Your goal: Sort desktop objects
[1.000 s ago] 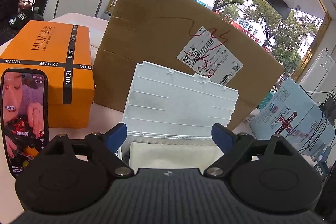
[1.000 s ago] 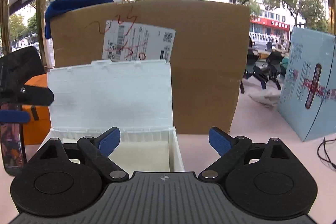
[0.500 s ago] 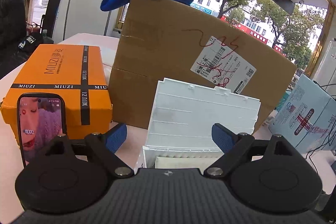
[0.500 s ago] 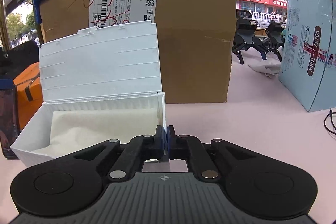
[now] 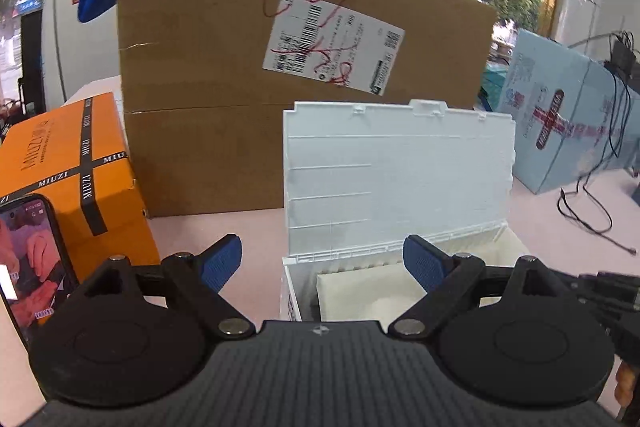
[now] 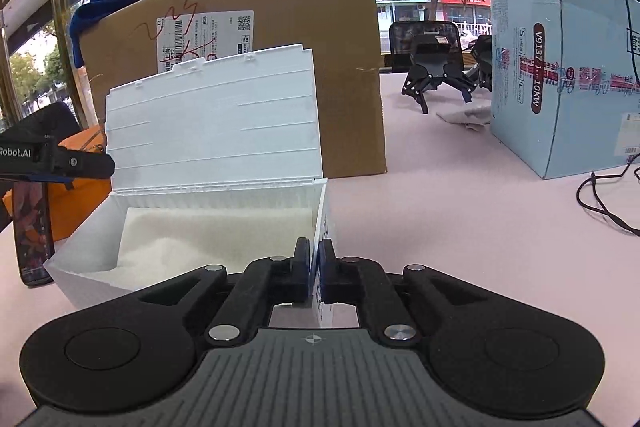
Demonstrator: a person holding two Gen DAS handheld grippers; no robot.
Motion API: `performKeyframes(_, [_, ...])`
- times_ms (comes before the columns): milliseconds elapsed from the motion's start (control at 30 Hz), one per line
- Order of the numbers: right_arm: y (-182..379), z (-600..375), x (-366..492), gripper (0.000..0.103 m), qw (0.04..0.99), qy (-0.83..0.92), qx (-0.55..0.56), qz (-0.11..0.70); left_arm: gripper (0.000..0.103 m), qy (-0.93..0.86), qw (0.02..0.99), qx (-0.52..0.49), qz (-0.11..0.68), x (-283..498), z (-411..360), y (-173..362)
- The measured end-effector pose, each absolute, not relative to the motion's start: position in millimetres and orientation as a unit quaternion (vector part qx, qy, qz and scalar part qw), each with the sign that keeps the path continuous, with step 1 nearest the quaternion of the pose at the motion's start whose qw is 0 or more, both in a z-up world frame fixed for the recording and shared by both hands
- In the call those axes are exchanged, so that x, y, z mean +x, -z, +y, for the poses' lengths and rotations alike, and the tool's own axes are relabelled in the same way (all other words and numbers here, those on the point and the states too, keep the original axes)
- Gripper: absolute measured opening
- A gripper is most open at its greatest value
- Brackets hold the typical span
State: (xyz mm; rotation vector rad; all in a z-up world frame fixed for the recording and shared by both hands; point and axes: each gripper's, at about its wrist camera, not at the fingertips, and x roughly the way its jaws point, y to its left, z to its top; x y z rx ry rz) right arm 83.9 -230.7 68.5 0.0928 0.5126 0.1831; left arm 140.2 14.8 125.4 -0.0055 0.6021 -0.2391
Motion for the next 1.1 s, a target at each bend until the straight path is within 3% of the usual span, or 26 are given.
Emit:
performKeyframes(300, [-68,-226,79,0.004,0.964,-0.062,0.057,0.254,0.086,0.12,0.932,0.062,0.336,150,-4,-103])
performKeyframes(367, [-68,-225,76,0.004,0.964,-0.057,0.052,0.255,0.08,0.127,0.925,0.057,0.355,156,-4,-96])
performKeyframes(533, [-69,-226,71,0.004,0.964,-0.057,0.052,0.254,0.032,0.134,0.898,0.04,0.418,173,-4,-73])
performKeyframes(633, [-69,-227,69,0.005,0.964,-0.058,0.057,0.254,0.023,0.125,0.897,0.058,0.419,170,-6,-73])
performKeyframes(700, [-69,-228,70,0.01,0.963,-0.055,0.062,0.256,0.023,0.125,0.897,0.071,0.419,167,-7,-75])
performKeyframes(767, [-72,-233,72,0.018,0.962,-0.051,0.08,0.257,0.023,0.132,0.896,0.081,0.416,162,-6,-80])
performKeyframes(800, [-75,-238,74,0.029,0.962,-0.051,0.096,0.251,0.023,0.136,0.896,0.086,0.413,160,-5,-82])
performKeyframes(867, [-83,-247,77,0.047,0.962,-0.058,0.134,0.232,0.026,0.141,0.899,0.099,0.402,156,-4,-87])
performKeyframes(900, [-88,-252,79,0.05,0.961,-0.064,0.156,0.218,0.039,0.135,0.906,0.107,0.387,154,-4,-90])
performKeyframes(933, [-91,-257,83,0.058,0.96,-0.078,0.178,0.202,0.067,0.124,0.917,0.114,0.363,152,-7,-92])
performKeyframes(967, [-94,-263,87,0.068,0.958,-0.092,0.199,0.186,0.083,0.113,0.929,0.12,0.332,150,-7,-94])
performKeyframes(1000, [-95,-269,92,0.073,0.954,-0.105,0.223,0.168,0.09,0.106,0.94,0.124,0.301,146,-7,-96])
performKeyframes(1033, [-95,-275,98,0.079,0.95,-0.118,0.247,0.15,0.09,0.106,0.947,0.126,0.275,143,-6,-98])
performKeyframes(1100, [-89,-284,110,0.08,0.938,-0.167,0.279,0.117,0.09,0.115,0.958,0.116,0.234,139,0,-102])
